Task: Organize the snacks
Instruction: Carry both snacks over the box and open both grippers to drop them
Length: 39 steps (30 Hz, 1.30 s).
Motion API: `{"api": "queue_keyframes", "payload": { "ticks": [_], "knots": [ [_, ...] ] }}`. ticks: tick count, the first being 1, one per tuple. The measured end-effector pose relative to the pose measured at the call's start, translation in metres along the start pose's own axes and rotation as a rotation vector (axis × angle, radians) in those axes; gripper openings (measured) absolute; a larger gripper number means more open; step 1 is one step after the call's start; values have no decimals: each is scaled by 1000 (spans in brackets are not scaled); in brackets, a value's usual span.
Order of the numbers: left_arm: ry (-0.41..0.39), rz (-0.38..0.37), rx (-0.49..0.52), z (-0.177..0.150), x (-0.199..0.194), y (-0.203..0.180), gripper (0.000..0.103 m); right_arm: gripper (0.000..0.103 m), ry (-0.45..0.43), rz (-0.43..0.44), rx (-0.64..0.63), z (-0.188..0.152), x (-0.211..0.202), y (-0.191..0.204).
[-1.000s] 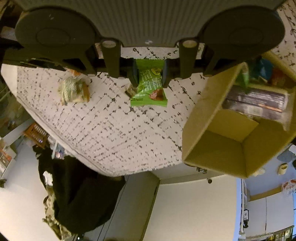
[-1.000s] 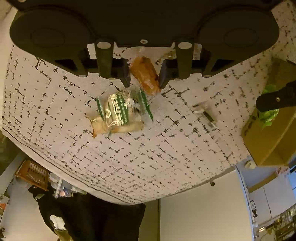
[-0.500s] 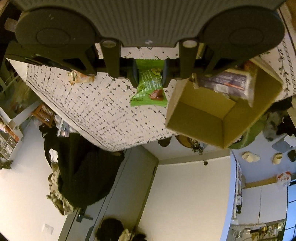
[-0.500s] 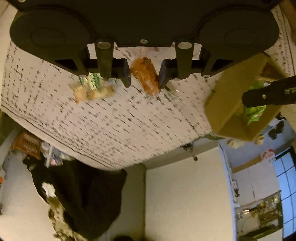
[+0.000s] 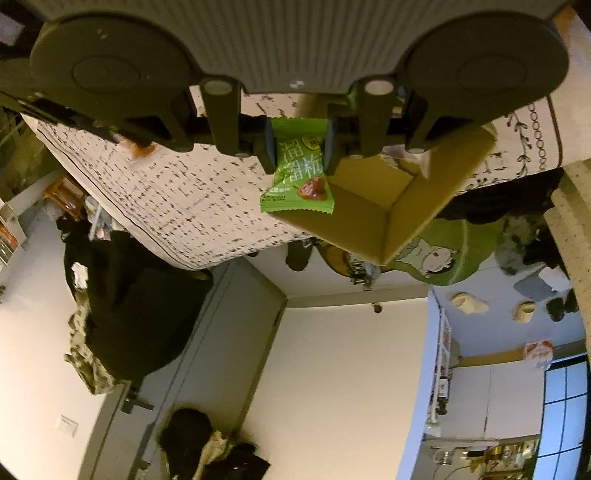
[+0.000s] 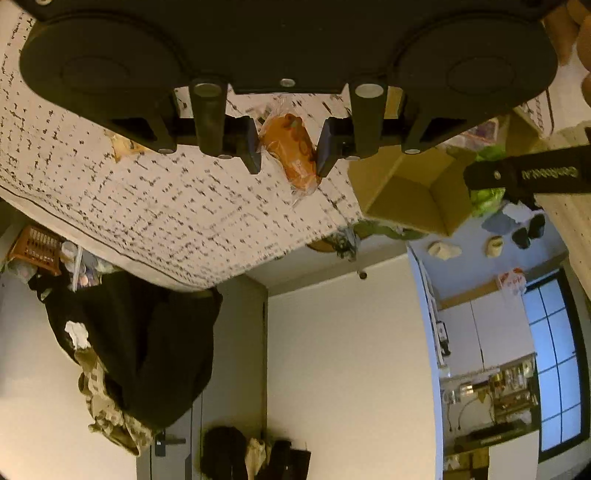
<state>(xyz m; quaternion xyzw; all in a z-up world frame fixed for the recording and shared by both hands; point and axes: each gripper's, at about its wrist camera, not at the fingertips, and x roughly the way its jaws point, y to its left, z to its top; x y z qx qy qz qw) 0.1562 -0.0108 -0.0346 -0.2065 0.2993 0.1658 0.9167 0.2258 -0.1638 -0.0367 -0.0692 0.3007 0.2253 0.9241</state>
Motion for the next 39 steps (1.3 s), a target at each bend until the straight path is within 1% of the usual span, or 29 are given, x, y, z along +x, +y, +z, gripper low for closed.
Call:
{"api": "queue_keyframes", "payload": {
  "ticks": [8, 12, 17, 21, 25, 27, 29, 31, 34, 35, 36, 37, 38, 39],
  "knots": [
    [3, 27, -30, 2, 6, 21, 25, 31, -20, 15, -2, 2, 3, 13],
    [17, 43, -47, 0, 11, 33, 25, 31, -32, 24, -5, 4, 5, 21],
    [52, 57, -76, -3, 23, 47, 25, 31, -19, 95, 11, 5, 10, 34],
    [58, 68, -79, -7, 29, 54, 26, 31, -17, 131, 14, 7, 16, 46],
    [71, 55, -85, -7, 29, 62, 33, 31, -14, 157, 21, 9, 24, 56],
    [34, 35, -114, -6, 20, 69, 38, 31, -17, 175, 27, 10, 26, 59],
    [-3, 21, -129, -7, 11, 73, 59, 31, -12, 185, 31, 10, 30, 62],
    [-8, 45, -126, -7, 7, 76, 62, 31, 0, 204, 42, 11, 35, 66],
    [14, 64, -140, -6, 10, 82, 62, 33, -1, 241, 74, 12, 41, 70],
    [23, 70, -146, -5, 10, 84, 62, 36, 4, 260, 82, 12, 43, 71],
    [30, 76, -149, -5, 10, 86, 63, 51, 9, 274, 91, 12, 45, 71],
    [33, 83, -147, -5, 9, 87, 65, 63, 7, 274, 96, 12, 45, 70],
    [35, 90, -143, -5, 9, 87, 70, 83, -5, 257, 99, 10, 43, 69],
    [34, 101, -138, -6, 8, 88, 73, 86, -24, 234, 99, 8, 41, 67]
  ]
}}
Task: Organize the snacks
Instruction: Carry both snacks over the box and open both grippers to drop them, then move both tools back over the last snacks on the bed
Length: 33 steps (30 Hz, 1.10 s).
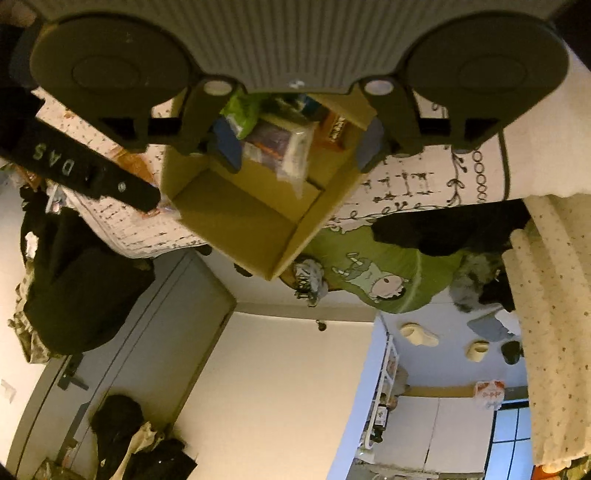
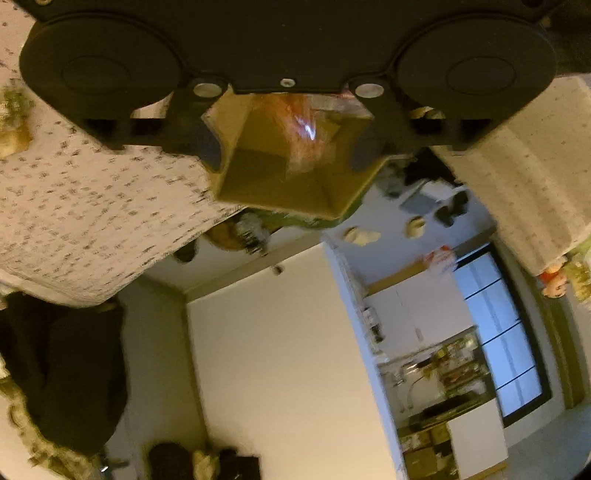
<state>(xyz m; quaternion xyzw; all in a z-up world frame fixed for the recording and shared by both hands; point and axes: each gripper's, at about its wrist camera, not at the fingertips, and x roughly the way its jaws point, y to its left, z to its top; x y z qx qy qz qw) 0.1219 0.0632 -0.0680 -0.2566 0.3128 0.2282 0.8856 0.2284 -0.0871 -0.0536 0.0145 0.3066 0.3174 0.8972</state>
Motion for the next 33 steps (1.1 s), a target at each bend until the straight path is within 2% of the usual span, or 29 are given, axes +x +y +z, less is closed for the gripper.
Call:
{"api": "queue_keyframes", "payload": {
  "ticks": [1, 4, 7, 9, 15, 17, 25, 33],
  "knots": [
    [0, 10, 3, -1, -1, 1, 78, 86, -5, -16, -5, -1, -3, -2],
    [-3, 17, 15, -2, -3, 0, 81, 86, 24, -40, 12, 0, -8, -10],
    [-8, 6, 40, -3, -5, -2, 83, 92, 42, -111, 7, 3, -14, -16],
    [-15, -15, 79, -4, -8, -7, 90, 95, 41, -142, -9, 4, -20, -18],
    [21, -5, 93, -4, -7, -16, 96, 102, 82, -191, -47, 6, -37, -30],
    [20, -7, 104, -5, -9, -21, 103, 103, 87, -195, -60, 7, -45, -34],
    [-32, -75, 145, -5, -24, -47, 103, 103, 112, -179, -118, 14, -66, -47],
    [-19, -121, 171, -2, -29, -69, 103, 103, 111, -163, -56, 25, -85, -88]
  ]
}}
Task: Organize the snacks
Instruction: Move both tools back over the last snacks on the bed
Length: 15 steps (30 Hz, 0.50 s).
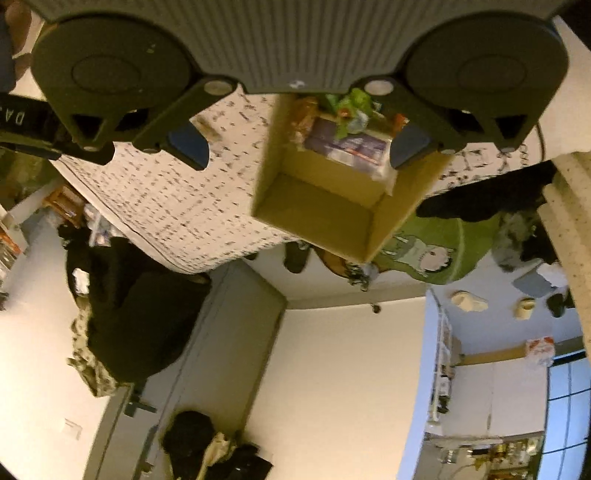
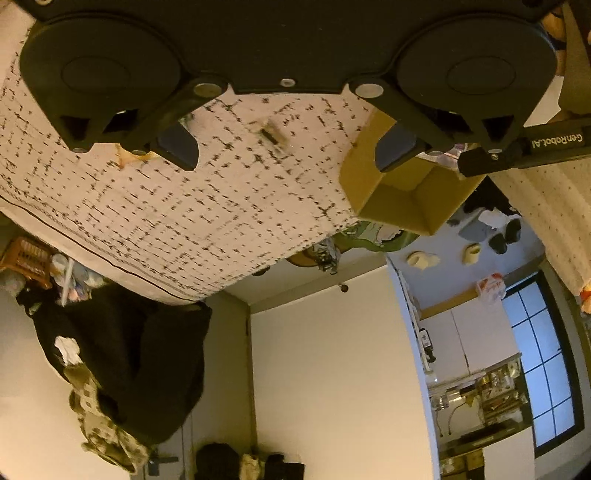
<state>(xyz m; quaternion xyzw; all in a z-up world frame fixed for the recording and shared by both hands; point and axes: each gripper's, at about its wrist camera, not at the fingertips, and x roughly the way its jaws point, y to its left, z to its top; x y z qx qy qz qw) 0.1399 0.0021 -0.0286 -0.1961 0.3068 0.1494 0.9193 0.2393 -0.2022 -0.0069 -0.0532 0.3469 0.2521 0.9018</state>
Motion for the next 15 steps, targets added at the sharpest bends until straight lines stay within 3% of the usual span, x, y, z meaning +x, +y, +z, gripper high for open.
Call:
{"api": "queue_keyframes", "payload": {
  "ticks": [8, 15],
  "knots": [
    [54, -17, 29, -5, 6, -25, 103, 103, -24, -93, 43, -2, -14, -47],
    [86, -23, 69, -13, 12, -51, 103, 103, -12, -115, 89, -9, -15, -77]
  ]
}}
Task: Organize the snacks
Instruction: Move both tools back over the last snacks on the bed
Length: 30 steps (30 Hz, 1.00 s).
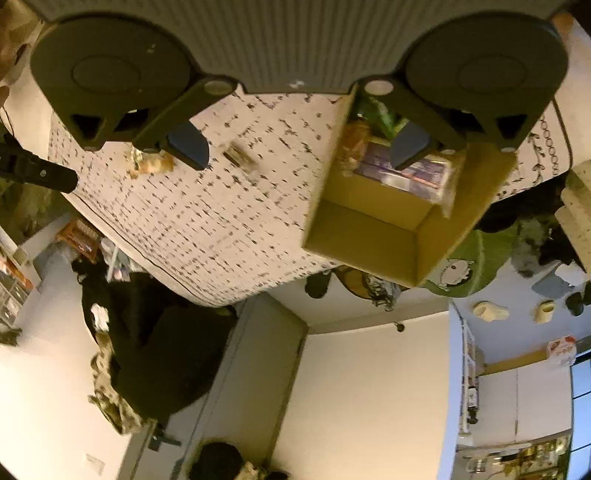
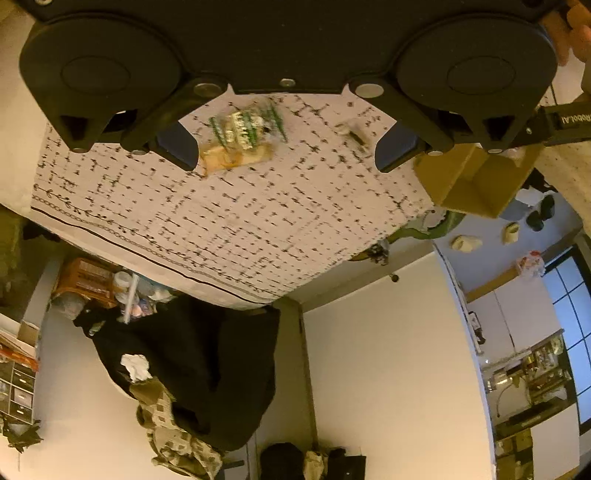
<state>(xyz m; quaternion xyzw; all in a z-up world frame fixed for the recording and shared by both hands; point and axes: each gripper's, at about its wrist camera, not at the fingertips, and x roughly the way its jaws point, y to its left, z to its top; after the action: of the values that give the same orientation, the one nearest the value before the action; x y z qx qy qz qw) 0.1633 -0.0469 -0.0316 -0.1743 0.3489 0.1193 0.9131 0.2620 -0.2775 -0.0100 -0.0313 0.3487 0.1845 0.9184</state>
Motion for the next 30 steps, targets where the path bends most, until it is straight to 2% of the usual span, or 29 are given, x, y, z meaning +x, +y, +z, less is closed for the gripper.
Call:
{"api": "queue_keyframes", "payload": {
  "ticks": [8, 14, 19, 30],
  "knots": [
    [28, -23, 3, 0, 13, -34, 103, 103, -11, -28, 43, -5, -3, -39],
    [50, -42, 4, -13, 26, -58, 103, 103, 27, -22, 89, -14, 2, -63],
    [30, -35, -31, -25, 36, -70, 102, 103, 46, -27, 95, -23, 11, -74],
    [85, -61, -27, -50, 72, -100, 99, 98, 93, -32, 114, -37, 38, -96]
  ]
}}
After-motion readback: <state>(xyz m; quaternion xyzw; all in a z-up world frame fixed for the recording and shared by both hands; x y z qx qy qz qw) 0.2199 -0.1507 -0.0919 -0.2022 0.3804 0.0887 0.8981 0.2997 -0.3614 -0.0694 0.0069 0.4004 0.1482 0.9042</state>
